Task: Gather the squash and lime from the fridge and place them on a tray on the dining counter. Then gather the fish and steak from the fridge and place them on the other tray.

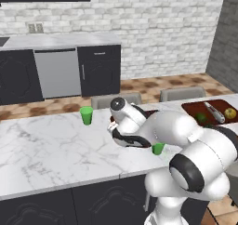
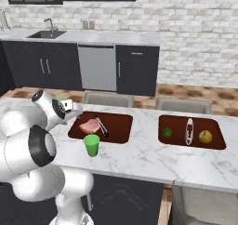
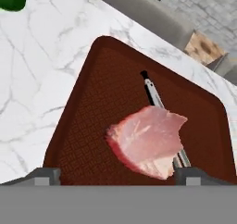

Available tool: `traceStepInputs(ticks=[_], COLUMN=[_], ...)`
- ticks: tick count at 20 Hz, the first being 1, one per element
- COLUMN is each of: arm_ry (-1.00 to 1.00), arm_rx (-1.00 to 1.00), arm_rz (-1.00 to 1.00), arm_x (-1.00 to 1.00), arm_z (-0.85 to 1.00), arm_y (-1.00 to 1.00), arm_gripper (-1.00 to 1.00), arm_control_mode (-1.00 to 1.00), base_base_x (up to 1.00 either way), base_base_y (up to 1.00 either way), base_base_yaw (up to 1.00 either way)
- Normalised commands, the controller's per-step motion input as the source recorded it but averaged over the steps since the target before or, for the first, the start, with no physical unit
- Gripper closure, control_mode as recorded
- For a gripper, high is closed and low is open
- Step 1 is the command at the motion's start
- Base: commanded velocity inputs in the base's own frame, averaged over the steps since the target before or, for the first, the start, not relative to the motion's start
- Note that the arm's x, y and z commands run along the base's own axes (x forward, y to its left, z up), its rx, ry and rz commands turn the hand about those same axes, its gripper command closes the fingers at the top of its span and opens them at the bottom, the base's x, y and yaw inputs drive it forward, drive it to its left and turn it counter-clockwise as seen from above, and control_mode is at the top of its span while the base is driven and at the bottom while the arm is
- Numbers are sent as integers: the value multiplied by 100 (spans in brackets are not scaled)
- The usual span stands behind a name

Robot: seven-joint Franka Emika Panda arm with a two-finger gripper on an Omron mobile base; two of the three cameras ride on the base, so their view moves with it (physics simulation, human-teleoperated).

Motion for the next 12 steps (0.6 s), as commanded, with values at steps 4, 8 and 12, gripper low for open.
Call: traceStepInputs(ticks=[4, 8, 12], arm_ry=[-18, -15, -7], arm_rx=[4, 8, 14], arm_rz=[-5, -4, -3], arm_x=[-72, -70, -66], arm_z=[70, 78, 84], arm_y=[0, 0, 0], arm_gripper=[-100, -100, -100], arm_control_mode=[-100, -100, -100], base_base_x=[0, 0, 0], base_base_y=[0, 0, 0], base_base_yaw=[0, 0, 0])
